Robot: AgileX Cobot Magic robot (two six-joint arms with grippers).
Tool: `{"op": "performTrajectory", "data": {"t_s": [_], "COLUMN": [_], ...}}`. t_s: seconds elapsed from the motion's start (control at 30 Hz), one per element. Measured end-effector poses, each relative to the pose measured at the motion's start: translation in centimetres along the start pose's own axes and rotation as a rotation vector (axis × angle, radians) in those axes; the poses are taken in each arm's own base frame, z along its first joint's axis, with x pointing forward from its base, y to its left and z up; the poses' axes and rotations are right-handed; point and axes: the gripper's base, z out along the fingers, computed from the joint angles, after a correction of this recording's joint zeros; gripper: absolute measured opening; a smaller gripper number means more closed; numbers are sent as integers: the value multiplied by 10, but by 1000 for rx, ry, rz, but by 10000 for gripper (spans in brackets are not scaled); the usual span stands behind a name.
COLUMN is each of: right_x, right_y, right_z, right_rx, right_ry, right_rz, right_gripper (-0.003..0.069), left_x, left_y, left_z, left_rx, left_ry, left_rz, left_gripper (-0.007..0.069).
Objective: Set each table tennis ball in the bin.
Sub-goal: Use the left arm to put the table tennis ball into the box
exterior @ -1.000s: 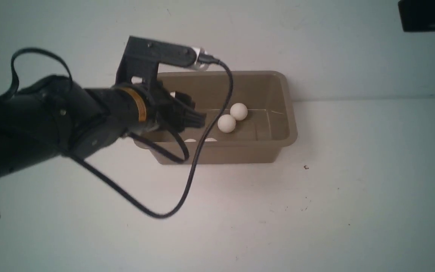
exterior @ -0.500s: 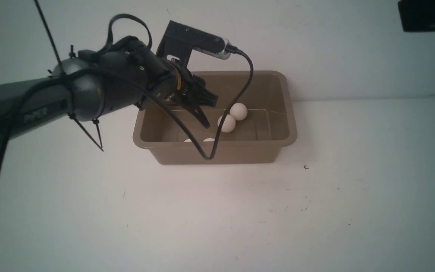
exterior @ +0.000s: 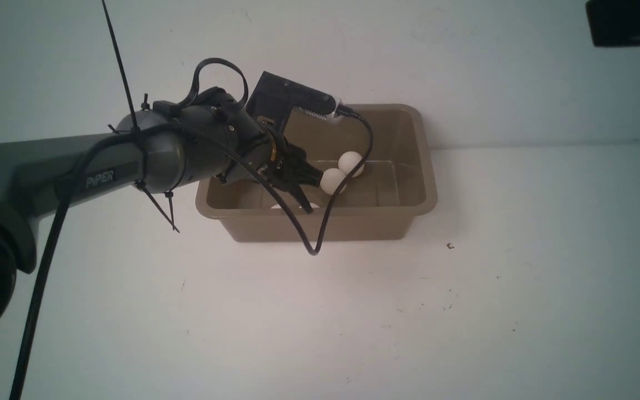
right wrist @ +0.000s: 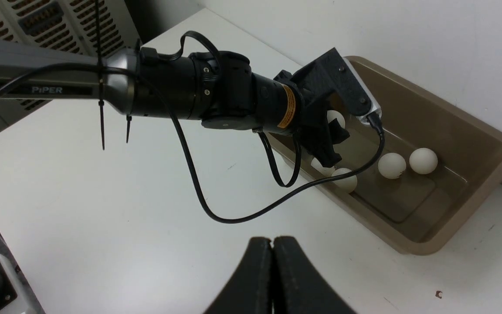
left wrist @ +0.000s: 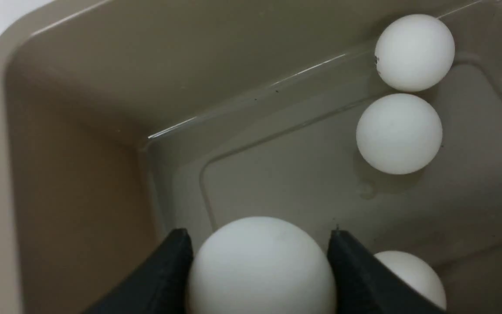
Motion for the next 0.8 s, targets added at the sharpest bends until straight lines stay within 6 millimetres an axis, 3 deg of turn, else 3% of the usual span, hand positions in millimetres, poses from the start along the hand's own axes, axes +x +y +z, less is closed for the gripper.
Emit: {"op": "performTrajectory", "data": {"t_s": [0.5,0.8], "right_x": [0,0], "right_y": [0,0], "right_z": [0,0], "right_rx": [0,0], "right_ry": [0,0], "right_rz": [0,0], "right_gripper": [-18,-18], "left_x": [3,10], "left_y": [1,0], "left_z": [0,-1], "left_rx": [-6,3], "left_ry": [38,111], "left_rz": [-20,-31], "left_gripper": [358,461]}}
